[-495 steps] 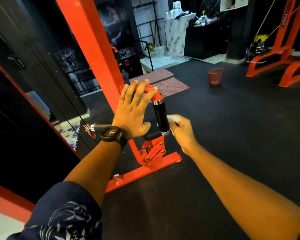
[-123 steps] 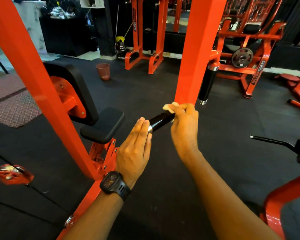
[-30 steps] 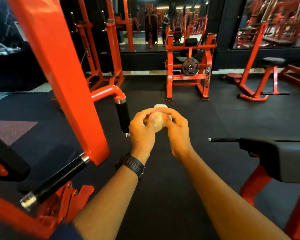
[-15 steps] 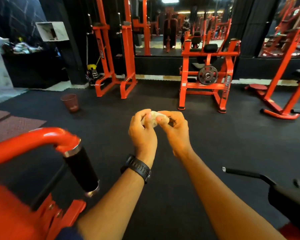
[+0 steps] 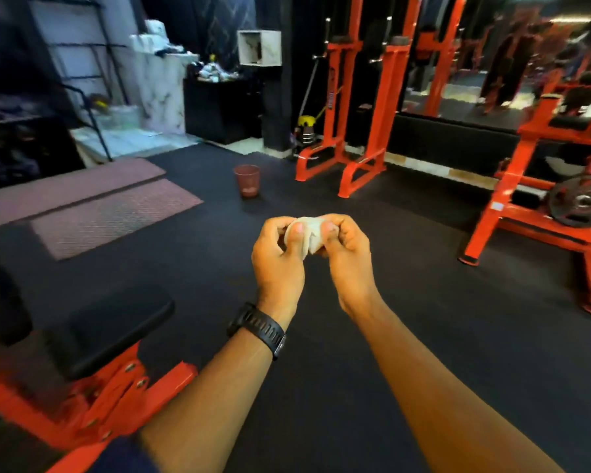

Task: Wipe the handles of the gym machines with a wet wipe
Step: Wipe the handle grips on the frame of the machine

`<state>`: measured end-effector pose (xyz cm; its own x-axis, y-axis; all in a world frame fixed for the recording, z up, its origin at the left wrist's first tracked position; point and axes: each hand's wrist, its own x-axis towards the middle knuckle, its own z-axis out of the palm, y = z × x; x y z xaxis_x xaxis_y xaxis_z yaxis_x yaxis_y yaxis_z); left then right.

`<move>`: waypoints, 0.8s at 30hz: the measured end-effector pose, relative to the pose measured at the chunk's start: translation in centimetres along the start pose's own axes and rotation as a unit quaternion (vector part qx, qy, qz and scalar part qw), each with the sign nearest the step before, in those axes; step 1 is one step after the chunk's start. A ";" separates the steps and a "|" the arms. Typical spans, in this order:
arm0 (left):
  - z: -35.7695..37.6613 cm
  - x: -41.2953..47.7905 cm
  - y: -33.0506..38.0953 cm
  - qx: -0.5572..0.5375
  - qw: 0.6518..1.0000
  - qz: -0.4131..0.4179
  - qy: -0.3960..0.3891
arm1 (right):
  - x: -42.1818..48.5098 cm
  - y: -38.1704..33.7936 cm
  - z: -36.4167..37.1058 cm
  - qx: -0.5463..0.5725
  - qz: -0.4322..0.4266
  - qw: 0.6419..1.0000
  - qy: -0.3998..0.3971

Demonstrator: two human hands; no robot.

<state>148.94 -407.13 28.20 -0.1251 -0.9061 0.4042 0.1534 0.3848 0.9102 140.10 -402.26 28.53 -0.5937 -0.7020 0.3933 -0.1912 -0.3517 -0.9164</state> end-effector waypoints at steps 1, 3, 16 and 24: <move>0.3 1.0 -0.6 0.002 1.000 -0.004 0.015 | 1.2 0.7 0.5 0.018 0.008 1.000 -0.015; 0.6 3.8 -2.2 0.008 0.998 -0.002 0.058 | 4.1 2.2 1.6 0.066 0.034 0.996 -0.058; -1.4 20.3 -8.5 0.040 0.961 0.026 0.274 | 19.8 8.9 14.5 0.125 0.082 0.968 -0.201; -9.2 28.7 -11.7 0.137 0.912 0.057 0.384 | 25.4 12.5 27.9 0.189 0.112 0.900 -0.375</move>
<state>152.60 -439.25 28.31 0.6148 -0.6730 0.4112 -0.1408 0.4194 0.8968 144.45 -441.80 29.21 0.1385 -0.9525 0.2711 0.2326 -0.2348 -0.9438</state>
